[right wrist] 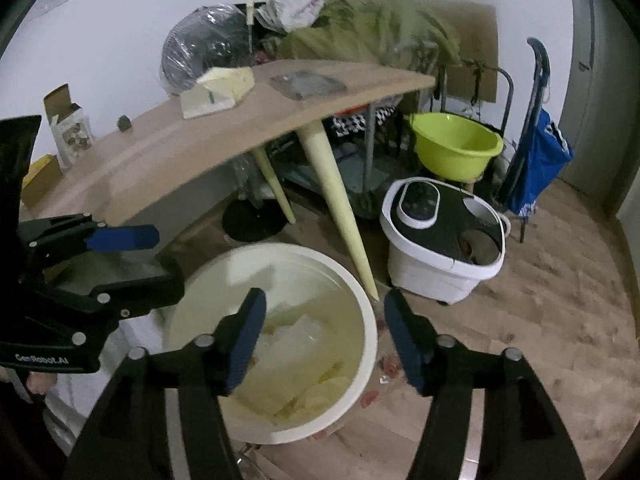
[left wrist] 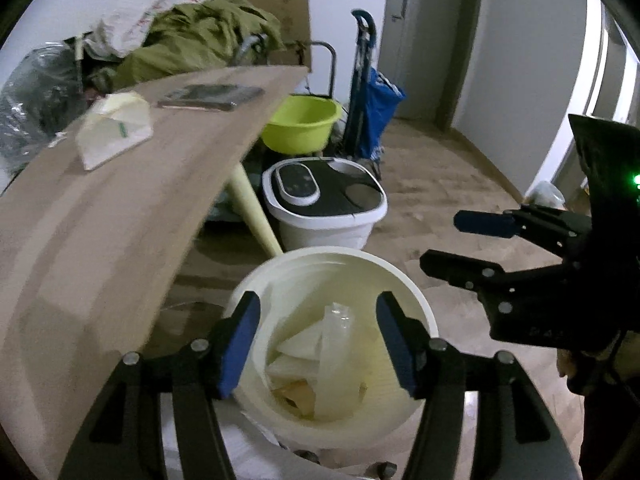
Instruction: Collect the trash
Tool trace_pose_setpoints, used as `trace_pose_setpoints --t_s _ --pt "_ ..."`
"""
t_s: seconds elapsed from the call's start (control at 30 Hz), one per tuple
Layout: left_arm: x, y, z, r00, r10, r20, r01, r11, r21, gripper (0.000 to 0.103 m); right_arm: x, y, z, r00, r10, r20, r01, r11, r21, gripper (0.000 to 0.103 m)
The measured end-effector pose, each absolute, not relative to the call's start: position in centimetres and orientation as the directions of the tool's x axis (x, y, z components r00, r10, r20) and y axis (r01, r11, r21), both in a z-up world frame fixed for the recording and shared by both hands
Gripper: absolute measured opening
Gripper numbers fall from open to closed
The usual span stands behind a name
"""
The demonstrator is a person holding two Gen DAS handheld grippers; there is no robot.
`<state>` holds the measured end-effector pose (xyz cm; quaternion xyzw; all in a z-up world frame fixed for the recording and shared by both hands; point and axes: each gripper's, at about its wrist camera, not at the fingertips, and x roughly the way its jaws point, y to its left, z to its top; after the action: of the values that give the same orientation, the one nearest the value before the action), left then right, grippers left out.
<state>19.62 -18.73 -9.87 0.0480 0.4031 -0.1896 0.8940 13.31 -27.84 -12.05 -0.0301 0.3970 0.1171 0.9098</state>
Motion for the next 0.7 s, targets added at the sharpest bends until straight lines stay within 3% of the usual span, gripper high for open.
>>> trace_pose_setpoints --t_s 0.33,0.47,0.7 --pt "17.5 -14.2 -6.6 0.705 -0.249 -0.664 0.269 0.96 -0.074 0.061 13.0 -24.2 -8.9 0.682 0.235 -0.693 -0.314 0.949 0.012 0.066" --pt "16.7 -12.4 -5.6 0.741 -0.216 -0.635 0.22 0.973 -0.074 0.063 13.0 -22.8 -7.6 0.692 0.261 -0.673 -0.344 0.939 0.01 0.077" --pt "15.1 -9.0 -4.0 0.799 -0.143 -0.585 0.123 0.99 -0.074 0.078 13.4 -20.8 -5.4 0.702 0.315 -0.639 -0.396 0.918 0.017 0.081"
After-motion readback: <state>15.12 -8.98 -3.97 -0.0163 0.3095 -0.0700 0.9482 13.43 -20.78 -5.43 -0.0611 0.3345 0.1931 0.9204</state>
